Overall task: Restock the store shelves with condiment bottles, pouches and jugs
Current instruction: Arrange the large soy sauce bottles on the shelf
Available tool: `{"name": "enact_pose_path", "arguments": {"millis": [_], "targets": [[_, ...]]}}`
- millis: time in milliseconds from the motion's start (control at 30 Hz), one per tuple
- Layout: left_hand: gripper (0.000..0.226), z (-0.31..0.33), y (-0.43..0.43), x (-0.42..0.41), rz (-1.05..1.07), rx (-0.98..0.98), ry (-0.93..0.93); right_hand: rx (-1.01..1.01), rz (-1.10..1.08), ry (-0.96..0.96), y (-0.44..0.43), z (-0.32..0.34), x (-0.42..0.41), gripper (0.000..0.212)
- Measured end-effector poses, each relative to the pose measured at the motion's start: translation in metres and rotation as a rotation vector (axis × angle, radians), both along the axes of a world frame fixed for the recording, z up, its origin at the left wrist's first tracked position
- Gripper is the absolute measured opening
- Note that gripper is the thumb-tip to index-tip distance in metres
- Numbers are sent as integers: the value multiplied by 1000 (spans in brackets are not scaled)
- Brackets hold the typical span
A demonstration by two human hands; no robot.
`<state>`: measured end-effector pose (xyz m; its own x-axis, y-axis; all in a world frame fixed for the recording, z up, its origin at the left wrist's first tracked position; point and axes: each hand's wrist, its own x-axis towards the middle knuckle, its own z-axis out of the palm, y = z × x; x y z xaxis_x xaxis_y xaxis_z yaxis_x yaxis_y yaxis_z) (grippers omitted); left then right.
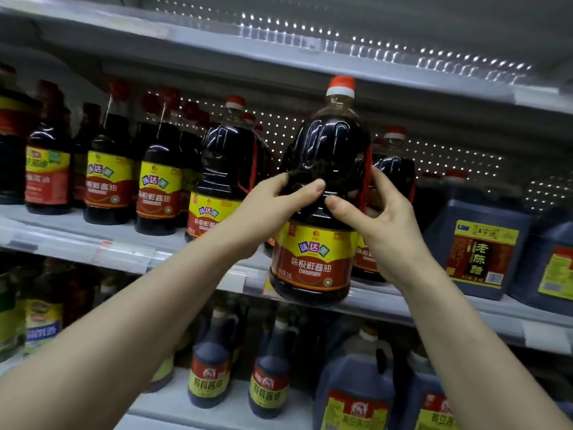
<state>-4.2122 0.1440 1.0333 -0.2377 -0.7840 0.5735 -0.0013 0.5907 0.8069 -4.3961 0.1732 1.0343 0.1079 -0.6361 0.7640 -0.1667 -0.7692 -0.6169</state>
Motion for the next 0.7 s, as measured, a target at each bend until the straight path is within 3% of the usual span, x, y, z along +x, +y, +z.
{"name": "enact_pose_path", "arguments": {"millis": [200, 700], "targets": [[40, 8, -23, 19, -18, -58, -21, -31, -67, -20, -19, 1, 21, 55], [36, 16, -57, 22, -108, 55, 48, 15, -100, -49, -59, 7, 28, 56]]}}
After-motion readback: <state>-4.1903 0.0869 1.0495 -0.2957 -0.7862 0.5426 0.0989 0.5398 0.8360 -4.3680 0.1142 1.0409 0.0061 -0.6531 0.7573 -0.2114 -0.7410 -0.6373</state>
